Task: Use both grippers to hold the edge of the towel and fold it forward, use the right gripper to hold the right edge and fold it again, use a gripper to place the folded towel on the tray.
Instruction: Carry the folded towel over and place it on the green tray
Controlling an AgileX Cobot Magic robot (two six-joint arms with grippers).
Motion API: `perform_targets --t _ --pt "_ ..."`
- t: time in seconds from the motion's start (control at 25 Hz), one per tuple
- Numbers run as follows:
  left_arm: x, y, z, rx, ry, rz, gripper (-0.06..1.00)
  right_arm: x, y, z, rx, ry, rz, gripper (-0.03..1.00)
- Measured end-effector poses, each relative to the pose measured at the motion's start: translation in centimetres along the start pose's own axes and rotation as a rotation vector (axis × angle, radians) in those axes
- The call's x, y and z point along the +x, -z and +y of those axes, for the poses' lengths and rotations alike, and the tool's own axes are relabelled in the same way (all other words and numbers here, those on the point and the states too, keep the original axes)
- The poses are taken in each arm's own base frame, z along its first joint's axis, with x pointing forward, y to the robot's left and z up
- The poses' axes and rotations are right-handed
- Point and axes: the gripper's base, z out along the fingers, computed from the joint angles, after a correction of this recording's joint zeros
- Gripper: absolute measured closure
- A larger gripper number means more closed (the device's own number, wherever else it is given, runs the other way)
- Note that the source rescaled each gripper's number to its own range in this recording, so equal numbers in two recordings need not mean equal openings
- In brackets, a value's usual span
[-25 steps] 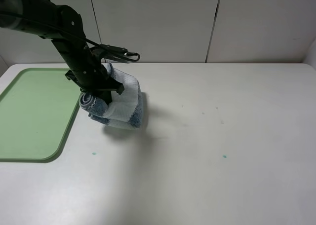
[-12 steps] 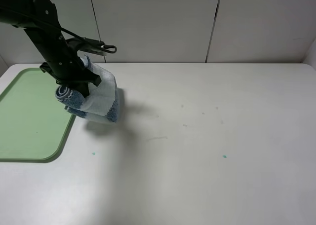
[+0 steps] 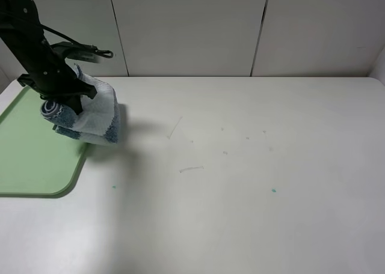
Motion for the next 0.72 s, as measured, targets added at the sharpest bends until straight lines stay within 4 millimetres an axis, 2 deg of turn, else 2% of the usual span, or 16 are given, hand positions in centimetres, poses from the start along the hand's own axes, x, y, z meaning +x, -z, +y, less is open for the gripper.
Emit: perform_targets --t 0.44,0.72 --pt "0.8 -0.1 3.8 -0.065 0.046 0.018 0.75 0.0 0.0 0.0 0.000 0.000 0.000 -0.03" --pt "1.7 -0.9 4.7 -0.082 0.052 0.017 0.75 0.0 0.0 0.0 0.000 0.000 0.000 -0.03"
